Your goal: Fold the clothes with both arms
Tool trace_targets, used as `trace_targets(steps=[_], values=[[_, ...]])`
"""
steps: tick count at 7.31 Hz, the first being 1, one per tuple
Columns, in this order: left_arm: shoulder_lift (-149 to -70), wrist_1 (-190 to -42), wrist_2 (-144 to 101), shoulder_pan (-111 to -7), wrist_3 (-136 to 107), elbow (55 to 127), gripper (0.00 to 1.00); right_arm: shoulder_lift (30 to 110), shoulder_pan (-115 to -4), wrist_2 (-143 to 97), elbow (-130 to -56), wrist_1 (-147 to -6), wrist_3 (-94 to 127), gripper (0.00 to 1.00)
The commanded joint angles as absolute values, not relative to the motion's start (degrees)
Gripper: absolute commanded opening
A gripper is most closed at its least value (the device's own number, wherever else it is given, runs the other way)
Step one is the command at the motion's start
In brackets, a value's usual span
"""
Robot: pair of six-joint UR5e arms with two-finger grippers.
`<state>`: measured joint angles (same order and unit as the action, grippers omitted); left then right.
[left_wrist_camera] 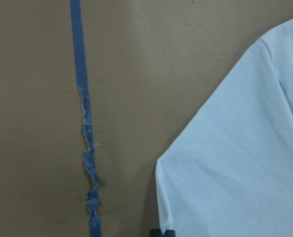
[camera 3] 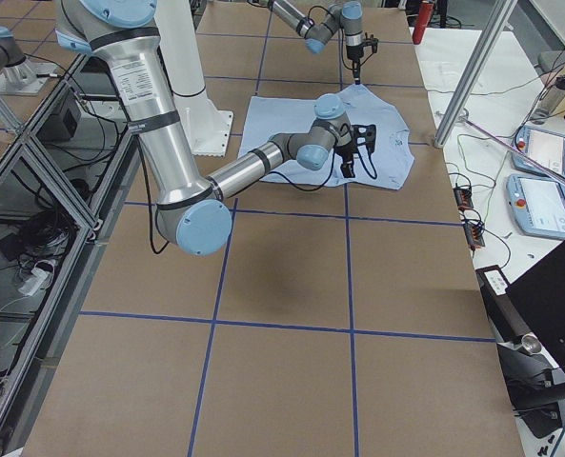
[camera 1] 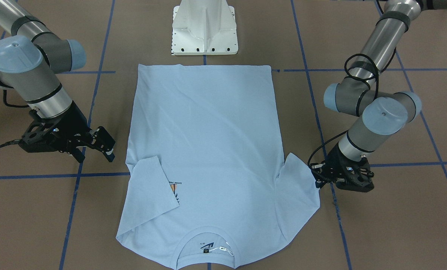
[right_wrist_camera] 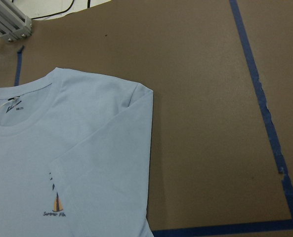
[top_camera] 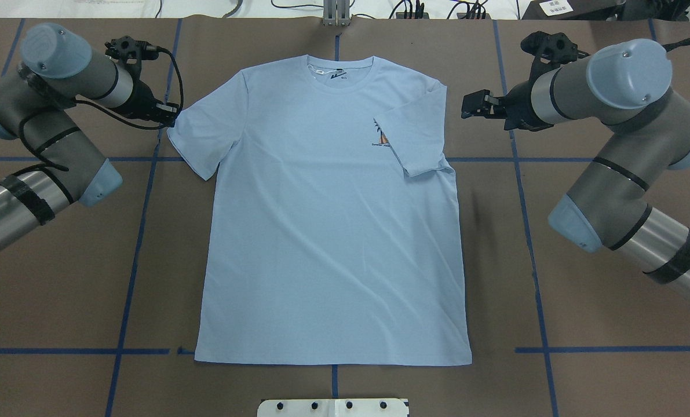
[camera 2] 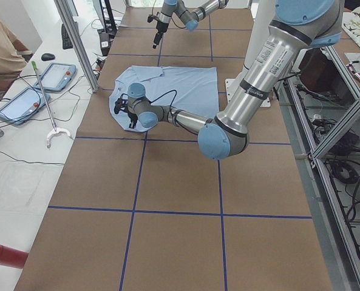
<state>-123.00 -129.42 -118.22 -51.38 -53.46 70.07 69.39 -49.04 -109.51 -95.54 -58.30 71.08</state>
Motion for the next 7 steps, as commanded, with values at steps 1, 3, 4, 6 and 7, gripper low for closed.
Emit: trace_targets(steps=[1,3,4,6,7], values=[[-128.0,-129.6,-118.0,-47.0,-62.1,69.4,0.0,69.9,-49.0,-109.4,-95.4,-58.3,70.8,1.0],[-134.1,-130.1,-113.7,-45.3,-63.7,62.6,0.0,69.9,-48.9,-109.1,-95.4,-58.4,70.8,1.0],[-135.1,-130.7,-112.6,-45.2,-63.7,60.6,0.0,69.9,-48.3,-109.0,-95.4,-58.4,71.4,1.0],[-137.7,-131.9,-111.4,-45.2,-63.8,57.7,0.0,69.9,-48.3,-109.0,-95.5,-58.3,71.7,1.0],[-137.8,-133.5,-110.7,-45.2,-63.9,56.6,0.0,69.8,-48.2,-108.9,-95.4,-58.3,71.4,1.0]])
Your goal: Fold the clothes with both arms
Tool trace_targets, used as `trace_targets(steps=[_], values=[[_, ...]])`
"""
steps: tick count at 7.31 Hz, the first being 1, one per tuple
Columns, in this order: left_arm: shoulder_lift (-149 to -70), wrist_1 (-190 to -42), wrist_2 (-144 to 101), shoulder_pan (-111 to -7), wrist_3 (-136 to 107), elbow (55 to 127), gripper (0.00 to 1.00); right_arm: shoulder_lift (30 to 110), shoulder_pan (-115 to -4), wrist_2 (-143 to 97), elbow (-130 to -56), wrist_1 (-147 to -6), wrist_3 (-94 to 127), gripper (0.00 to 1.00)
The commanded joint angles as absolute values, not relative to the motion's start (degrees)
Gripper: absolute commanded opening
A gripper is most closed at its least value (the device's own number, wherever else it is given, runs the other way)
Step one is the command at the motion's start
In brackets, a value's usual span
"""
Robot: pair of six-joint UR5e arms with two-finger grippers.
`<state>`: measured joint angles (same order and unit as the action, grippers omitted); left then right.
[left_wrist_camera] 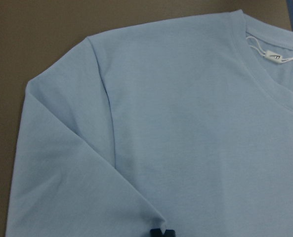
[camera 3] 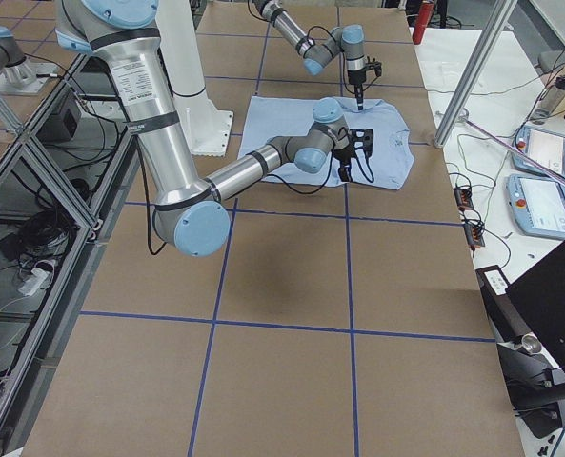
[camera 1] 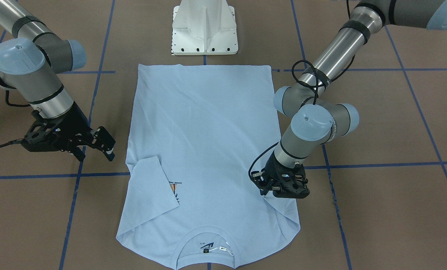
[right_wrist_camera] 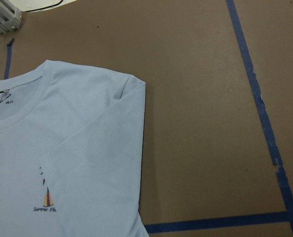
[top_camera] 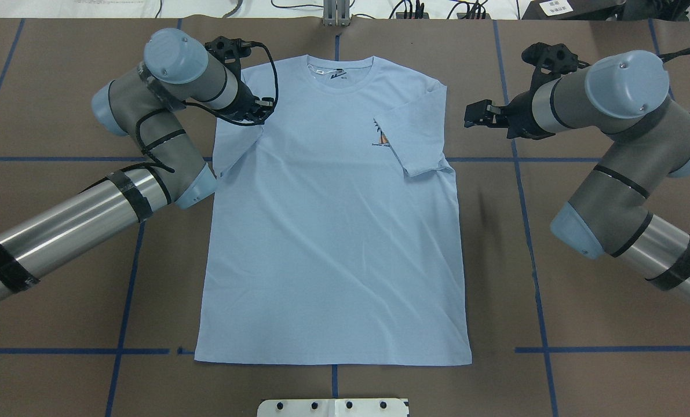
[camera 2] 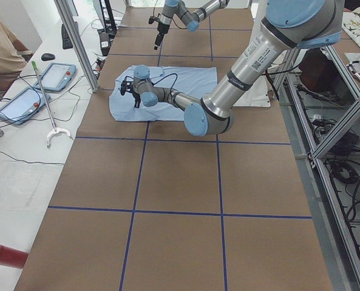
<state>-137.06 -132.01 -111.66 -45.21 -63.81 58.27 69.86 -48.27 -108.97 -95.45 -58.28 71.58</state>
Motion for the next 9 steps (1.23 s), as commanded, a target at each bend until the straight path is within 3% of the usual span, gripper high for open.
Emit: trace_targets(steps=[1,2,3,4,7,9], values=[[-138.0,-134.0,-110.7,-45.1,-63.9,56.6,0.0,69.4,-48.2,-108.9,-94.8,-58.3,71.1,1.0],[-137.5,-134.8,-110.6,-43.8,-63.8,56.7,0.78,69.1,-47.8,-108.2,-94.1,-58.3,71.5,1.0],[-137.3,-135.0,-110.7,-43.9,-64.0,57.6,0.94,68.8,-47.7,-107.7,-94.2,-58.4,71.8,1.0],[-136.9,-134.7,-110.7,-43.8,-64.2,59.5,0.94,68.2,-46.6,-107.5,-94.3,-58.8,72.0,1.0],[-126.2,-134.1,-111.7,-41.2,-70.0,77.3,0.94,67.1,-40.3,-107.9,-95.1,-59.1,83.3,1.0],[-122.7,-134.0,-117.0,-41.0,-71.6,83.8,0.93,68.9,-36.0,-107.5,-99.5,-61.3,90.6,0.99]])
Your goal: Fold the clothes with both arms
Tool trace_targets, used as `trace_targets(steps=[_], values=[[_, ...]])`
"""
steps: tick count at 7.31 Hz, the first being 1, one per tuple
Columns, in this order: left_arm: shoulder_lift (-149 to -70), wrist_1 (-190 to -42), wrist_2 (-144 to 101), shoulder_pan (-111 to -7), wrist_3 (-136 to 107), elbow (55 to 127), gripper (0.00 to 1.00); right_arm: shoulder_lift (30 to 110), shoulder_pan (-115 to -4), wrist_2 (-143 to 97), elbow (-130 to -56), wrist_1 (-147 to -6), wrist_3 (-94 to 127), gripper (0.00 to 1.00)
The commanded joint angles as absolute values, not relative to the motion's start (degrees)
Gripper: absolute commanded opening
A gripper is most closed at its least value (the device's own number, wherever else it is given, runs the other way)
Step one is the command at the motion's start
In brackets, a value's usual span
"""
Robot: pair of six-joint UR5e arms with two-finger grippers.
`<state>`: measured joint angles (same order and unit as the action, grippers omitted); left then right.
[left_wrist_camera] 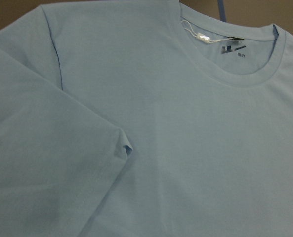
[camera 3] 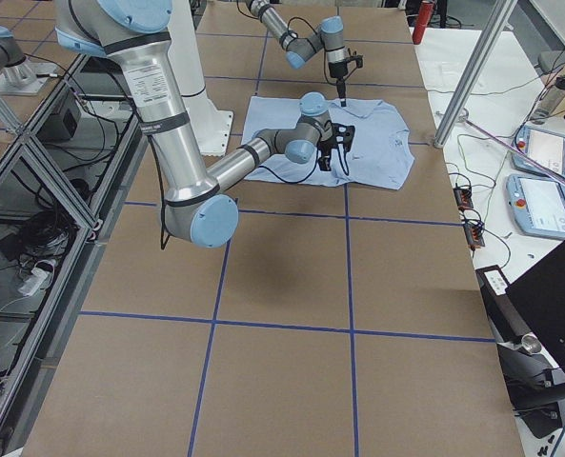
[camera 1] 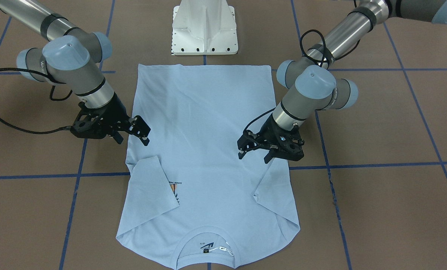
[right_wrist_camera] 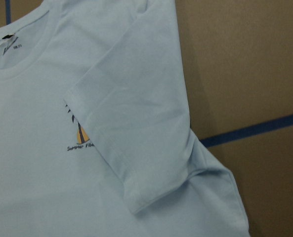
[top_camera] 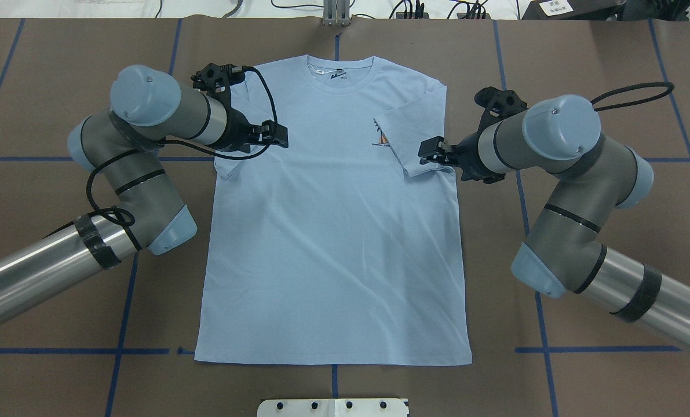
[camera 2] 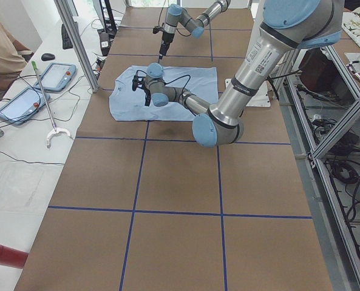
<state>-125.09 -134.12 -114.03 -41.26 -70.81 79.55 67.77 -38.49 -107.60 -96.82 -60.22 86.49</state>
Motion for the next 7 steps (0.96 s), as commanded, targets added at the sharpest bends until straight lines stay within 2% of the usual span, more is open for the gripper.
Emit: trace_targets(steps=[1,2,4,5,7], values=[[-119.7,-132.2,-117.9,-40.9,-71.7,88.6,0.92,70.7,-33.1,-106.3,-104.1,-64.0,95.6,0.99],[-118.4,-129.8,-118.0,-40.9,-71.7,91.3,0.86,72.1,-29.1,-102.9,-109.4,-68.3,99.8,0.98],[-117.2,-128.8,-118.3,-40.8,-76.4,93.2,0.91,77.6,-23.1,-98.5,-117.3,-71.4,104.6,0.98],[-117.2,-128.8,-117.3,-39.1,-78.7,93.3,0.98,81.3,-19.5,-95.0,-119.3,-71.4,107.6,0.98],[-115.2,-128.2,-117.6,-38.4,-82.3,97.5,0.99,83.6,-13.0,-87.4,-119.6,-72.3,111.9,0.98]])
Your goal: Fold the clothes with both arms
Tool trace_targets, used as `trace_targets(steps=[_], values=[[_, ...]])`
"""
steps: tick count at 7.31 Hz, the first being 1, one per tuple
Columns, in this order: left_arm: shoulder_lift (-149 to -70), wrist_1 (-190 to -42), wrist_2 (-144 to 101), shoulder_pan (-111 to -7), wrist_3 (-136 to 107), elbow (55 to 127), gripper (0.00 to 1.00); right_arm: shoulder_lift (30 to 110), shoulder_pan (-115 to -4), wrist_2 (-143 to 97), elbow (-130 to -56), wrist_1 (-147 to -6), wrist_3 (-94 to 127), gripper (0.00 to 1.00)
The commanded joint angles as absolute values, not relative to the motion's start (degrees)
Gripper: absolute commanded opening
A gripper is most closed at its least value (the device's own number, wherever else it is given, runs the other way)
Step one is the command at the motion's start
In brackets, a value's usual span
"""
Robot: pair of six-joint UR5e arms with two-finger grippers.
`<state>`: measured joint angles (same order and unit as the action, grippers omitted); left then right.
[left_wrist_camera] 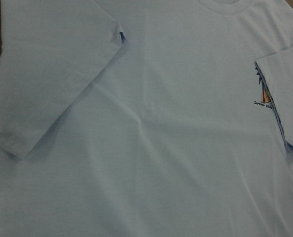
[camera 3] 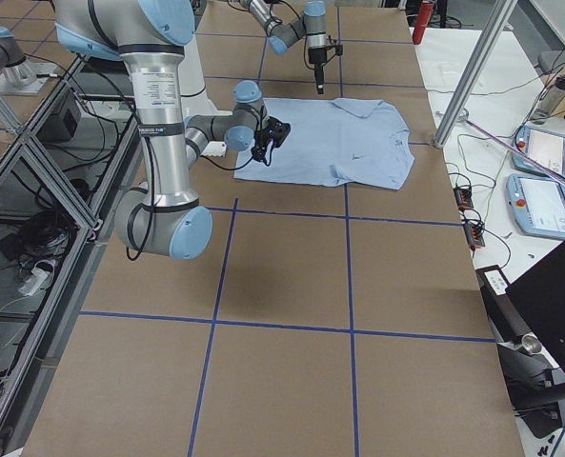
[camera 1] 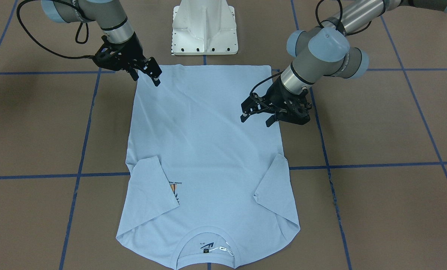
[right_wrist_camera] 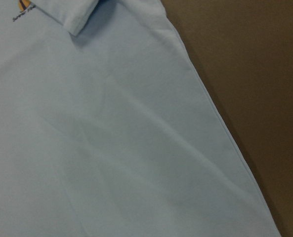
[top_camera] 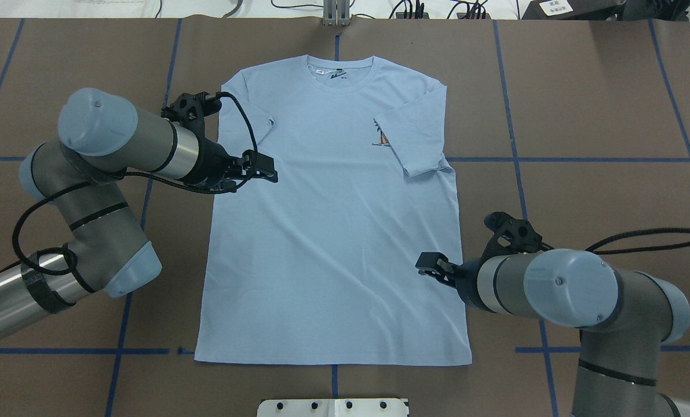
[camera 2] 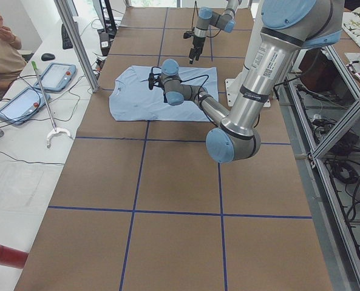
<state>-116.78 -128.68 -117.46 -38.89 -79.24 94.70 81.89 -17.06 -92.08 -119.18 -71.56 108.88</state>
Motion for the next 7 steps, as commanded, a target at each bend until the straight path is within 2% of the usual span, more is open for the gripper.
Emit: trace_targets(steps=[1,7], values=[[-111.2,-128.8,-117.3,-37.6,-86.1,99.6,0.99,83.4,-11.2,-85.2,-119.8,-75.0,112.1,0.98],[-111.6,-128.2,-101.7,-29.0,-86.6,99.6,0.99,83.6,-4.5,-80.7,-119.7,-81.4,116.4,0.98]])
